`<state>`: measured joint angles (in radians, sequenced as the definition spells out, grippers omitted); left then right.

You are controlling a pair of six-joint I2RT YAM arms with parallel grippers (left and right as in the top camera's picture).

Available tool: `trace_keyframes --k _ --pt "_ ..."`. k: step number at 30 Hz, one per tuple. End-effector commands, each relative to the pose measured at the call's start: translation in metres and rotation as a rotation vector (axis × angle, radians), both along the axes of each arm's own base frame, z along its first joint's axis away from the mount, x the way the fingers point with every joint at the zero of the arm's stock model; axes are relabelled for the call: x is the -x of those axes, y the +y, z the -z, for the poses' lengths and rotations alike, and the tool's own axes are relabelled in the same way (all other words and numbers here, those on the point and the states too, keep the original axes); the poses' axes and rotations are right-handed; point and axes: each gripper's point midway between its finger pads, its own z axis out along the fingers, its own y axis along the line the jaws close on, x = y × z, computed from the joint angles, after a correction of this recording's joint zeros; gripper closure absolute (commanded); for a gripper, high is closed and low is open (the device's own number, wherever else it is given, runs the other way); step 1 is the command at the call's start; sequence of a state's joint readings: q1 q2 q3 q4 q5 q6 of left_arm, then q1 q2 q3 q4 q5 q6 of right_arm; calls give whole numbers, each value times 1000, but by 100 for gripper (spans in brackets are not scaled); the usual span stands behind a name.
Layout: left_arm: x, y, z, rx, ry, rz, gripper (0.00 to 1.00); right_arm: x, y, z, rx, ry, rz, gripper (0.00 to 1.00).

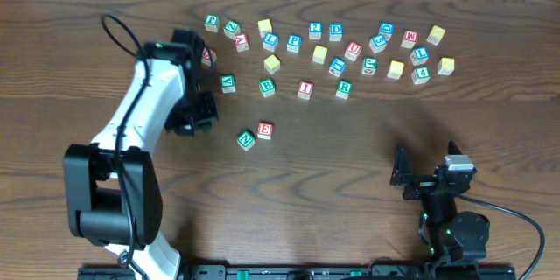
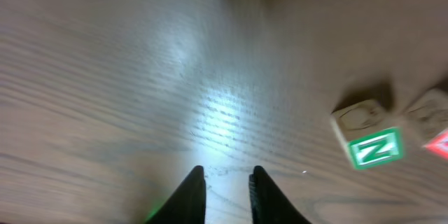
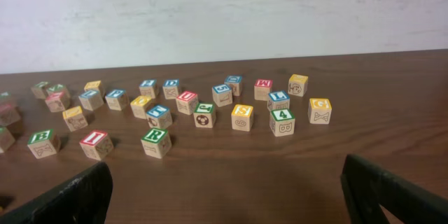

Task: Spell out NEURIPS
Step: 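Push the N block against the E block with the left gripper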

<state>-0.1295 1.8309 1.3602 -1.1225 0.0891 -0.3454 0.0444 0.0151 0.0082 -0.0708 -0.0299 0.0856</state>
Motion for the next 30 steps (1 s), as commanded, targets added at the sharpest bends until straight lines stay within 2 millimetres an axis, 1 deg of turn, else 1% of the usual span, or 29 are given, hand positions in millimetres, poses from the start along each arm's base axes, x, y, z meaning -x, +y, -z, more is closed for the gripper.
trace_keyframes --k 1,3,5,10,13,17,25,30 --pt "15 -11 12 29 49 -1 87 0 1 1 8 2 -8 1" --pt "19 -12 16 28 59 6 92 0 1 1 7 2 -8 1" --pt "24 -14 21 26 69 12 92 0 1 1 7 2 -8 1" --pt "36 -27 36 43 85 37 92 0 1 1 7 2 -8 1" --pt "37 -35 47 47 64 65 92 0 1 1 8 2 -8 1" --pt "35 -49 55 74 30 101 92 0 1 1 8 2 -8 1" --pt "27 -67 58 96 -27 148 92 0 1 1 7 2 -8 1" --pt "29 -80 56 161 -17 147 92 0 1 1 7 2 -8 1"
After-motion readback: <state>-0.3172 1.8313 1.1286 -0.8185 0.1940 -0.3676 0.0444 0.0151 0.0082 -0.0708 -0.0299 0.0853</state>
